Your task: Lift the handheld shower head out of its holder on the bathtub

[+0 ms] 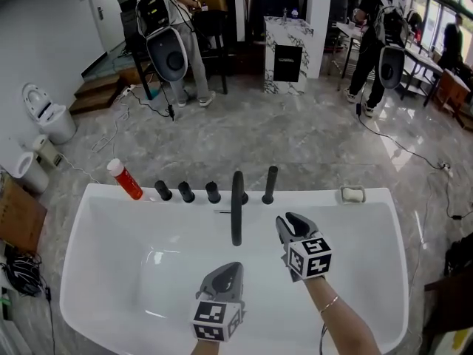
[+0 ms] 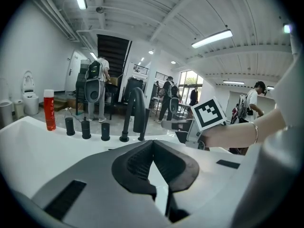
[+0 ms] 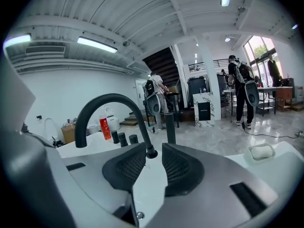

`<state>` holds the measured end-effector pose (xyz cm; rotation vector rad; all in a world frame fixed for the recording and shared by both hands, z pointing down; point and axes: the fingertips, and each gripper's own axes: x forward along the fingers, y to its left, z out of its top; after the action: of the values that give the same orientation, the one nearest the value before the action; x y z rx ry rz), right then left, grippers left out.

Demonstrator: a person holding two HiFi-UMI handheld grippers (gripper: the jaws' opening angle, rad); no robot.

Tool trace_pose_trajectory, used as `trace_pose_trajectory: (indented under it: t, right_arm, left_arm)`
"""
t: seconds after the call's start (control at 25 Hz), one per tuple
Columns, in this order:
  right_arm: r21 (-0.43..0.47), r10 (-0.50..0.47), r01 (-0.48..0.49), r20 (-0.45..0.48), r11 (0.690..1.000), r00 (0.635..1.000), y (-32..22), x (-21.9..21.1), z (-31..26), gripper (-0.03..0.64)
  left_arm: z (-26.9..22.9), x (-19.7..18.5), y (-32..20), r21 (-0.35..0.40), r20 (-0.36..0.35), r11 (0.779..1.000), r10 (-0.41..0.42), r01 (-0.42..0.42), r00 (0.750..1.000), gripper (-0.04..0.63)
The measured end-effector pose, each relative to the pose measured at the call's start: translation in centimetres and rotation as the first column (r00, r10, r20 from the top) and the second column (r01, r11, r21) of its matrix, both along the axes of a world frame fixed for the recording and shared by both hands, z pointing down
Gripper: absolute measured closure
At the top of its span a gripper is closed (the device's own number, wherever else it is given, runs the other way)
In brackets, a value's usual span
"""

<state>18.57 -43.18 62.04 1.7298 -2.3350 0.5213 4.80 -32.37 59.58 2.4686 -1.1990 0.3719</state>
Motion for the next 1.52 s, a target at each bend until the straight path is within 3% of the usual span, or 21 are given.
trace_pose_trajectory:
  t: [0.24,0.56,1.0,1.28,1.52]
  right_arm:
    - [0.026,-0.011,0.013,-0.047,1.0,0.999,-4.3,0.3,2.7,0.508]
    - [-0.017,-0.042,0.041,-0.103,0.999,0.994,-8.0,-0.2,7.3,0.502]
    - [-0.002,-0.051,0.051,-0.155,0.999,0.987,-12.3,-0.4,8.8,0.469]
    - [-0.017,-0.019,0.017,-0.087,1.0,0.996,-14.9,-0.6,9.5,0.385]
    - [-0.054,0.023,-0.025,-0.039,0.998,0.999,-16.2,-1.0,11.2,0.411]
  left_arm:
    - [2.4,0.3,-2.2,-0.005,0.002,1.0,0.006,-0.006,1.0,0.575]
    - [4.6,1.0,-4.4,-0.016,-0.039,1.0,-0.016,0.015,0.999,0.575]
    - [5.4,0.4,-5.2,-0.02,-0.046,0.999,-0.051,0.05,0.998,0.575]
    - [5.1,-0.1,-5.7,-0.016,-0.051,0.999,-0.047,0.046,0.998,0.575]
    - [5.8,-0.1,-5.6,-0.029,-0.071,0.998,-0.063,0.061,0.995,0.575]
